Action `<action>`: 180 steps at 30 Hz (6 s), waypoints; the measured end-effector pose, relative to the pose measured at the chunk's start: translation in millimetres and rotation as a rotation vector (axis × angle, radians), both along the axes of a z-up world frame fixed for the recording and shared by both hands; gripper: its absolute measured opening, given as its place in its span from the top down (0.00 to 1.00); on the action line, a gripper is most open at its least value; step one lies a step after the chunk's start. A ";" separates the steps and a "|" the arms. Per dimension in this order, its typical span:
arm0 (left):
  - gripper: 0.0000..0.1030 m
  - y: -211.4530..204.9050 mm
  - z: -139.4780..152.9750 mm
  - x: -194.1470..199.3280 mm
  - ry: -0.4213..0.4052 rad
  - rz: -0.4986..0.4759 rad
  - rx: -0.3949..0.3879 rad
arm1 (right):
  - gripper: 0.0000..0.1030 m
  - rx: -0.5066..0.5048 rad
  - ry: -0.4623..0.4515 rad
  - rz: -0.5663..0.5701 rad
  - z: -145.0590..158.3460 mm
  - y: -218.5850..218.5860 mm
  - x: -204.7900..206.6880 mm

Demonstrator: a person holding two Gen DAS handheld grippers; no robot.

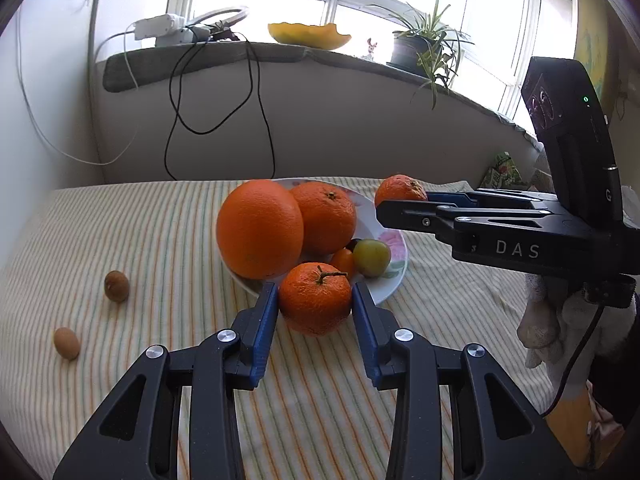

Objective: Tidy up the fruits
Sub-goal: 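Lift the tangerine with the right tool and carry it over the plate, then lower the tangerine onto the plate and open the right tool, then move the open right tool back to the brown kiwi on the cloth, then close the right tool fingers around the brown kiwi, then lift the kiwi with the right tool and carry it over the plate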

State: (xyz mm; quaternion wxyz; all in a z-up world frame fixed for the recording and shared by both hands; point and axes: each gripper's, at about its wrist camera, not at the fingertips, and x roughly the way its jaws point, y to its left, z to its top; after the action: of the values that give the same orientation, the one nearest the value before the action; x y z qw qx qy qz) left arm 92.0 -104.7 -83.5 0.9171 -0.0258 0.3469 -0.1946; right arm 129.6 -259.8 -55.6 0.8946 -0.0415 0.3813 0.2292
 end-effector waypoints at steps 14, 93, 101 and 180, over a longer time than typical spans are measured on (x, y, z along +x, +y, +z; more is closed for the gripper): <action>0.65 -31.6 -3.6 18.4 0.007 -0.029 0.017 | 0.61 0.007 0.040 -0.026 -16.8 -25.8 27.9; 0.46 40.4 18.4 -24.2 -0.055 0.141 -0.023 | 0.27 -0.001 -0.035 0.057 14.7 57.1 -1.7; 0.46 73.0 12.6 -30.3 -0.047 0.200 -0.029 | 0.27 -0.001 -0.031 0.109 14.6 90.7 -4.7; 0.76 175.4 -63.6 14.7 0.151 0.286 -0.074 | 0.73 -0.076 0.231 0.250 -94.1 244.5 63.9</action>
State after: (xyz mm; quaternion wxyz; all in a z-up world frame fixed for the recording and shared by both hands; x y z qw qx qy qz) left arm 106.8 70.7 -147.1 0.9053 -0.1233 0.4000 -0.0724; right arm 193.5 -15.3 -149.7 0.8072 -0.0960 0.4817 0.3273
